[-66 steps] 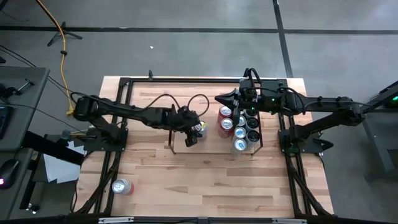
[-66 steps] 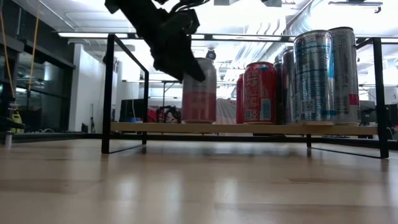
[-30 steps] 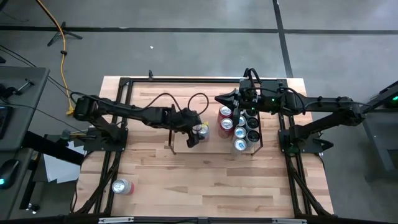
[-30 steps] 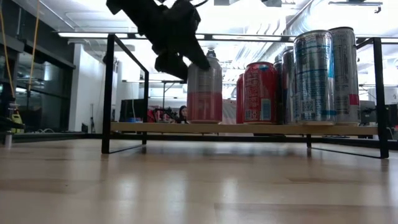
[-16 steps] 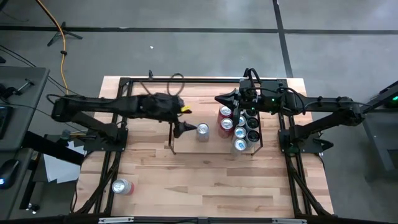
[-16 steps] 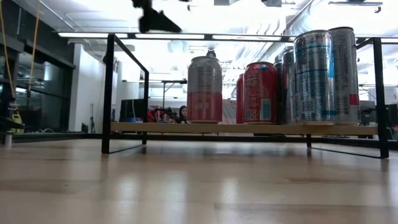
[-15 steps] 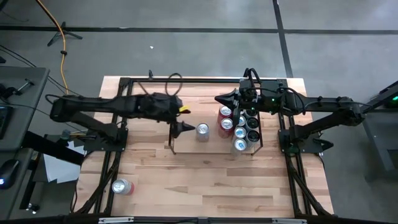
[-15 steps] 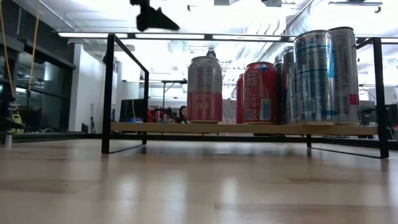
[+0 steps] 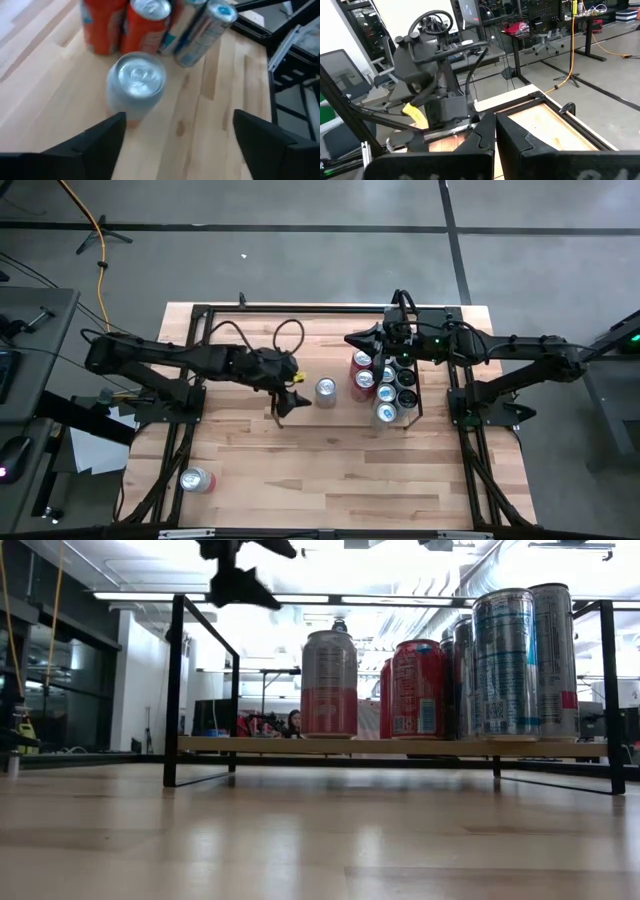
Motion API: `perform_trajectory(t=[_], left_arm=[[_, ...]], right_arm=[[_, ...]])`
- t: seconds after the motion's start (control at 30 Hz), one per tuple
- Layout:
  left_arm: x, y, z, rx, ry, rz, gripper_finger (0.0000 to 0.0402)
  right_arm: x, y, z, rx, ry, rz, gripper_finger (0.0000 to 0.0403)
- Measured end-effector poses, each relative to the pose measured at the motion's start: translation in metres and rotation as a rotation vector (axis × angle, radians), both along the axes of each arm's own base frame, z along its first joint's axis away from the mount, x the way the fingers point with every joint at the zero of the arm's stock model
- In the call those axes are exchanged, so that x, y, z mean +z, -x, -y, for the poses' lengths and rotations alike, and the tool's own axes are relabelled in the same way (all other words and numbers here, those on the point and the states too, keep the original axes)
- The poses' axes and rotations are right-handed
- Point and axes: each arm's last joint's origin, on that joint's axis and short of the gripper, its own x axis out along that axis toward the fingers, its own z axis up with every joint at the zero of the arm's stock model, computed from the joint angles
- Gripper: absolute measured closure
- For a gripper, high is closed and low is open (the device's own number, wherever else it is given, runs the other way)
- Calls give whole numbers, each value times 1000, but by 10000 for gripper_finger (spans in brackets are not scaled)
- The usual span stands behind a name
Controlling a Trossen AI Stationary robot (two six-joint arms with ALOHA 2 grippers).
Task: Place canned beverage on shelf
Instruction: Put the white pink soda can on the shelf
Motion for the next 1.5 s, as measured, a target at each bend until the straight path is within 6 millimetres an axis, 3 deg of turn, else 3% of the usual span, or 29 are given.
perform_trajectory(t=[0.13,0.3,0.37,0.6,0.8,1.0,1.27,1.5], left_arm=[[2,-16,8,-59,-48,-4,167],[-14,-35,20,-135,-150,-58,353],[-25,-39,25,-161,-206,-100,385],[-47,-50,34,-113,-347,-172,398],[-50,-42,32,-57,-299,-100,401],[-49,-31,31,-56,-276,-33,401],[-49,-32,30,-64,-287,-23,401],[-49,-32,30,-91,-322,-31,401]], right_arm=[[-2,-2,0,2,12,-12,402],[-3,-3,0,4,17,-14,402],[-2,-3,0,4,17,-11,402],[3,3,2,-85,42,13,403],[6,31,1,-69,65,-84,403],[-15,56,-4,-6,-13,-306,403],[-59,50,-21,93,-52,-207,403],[-73,44,-27,121,-46,-111,403]])
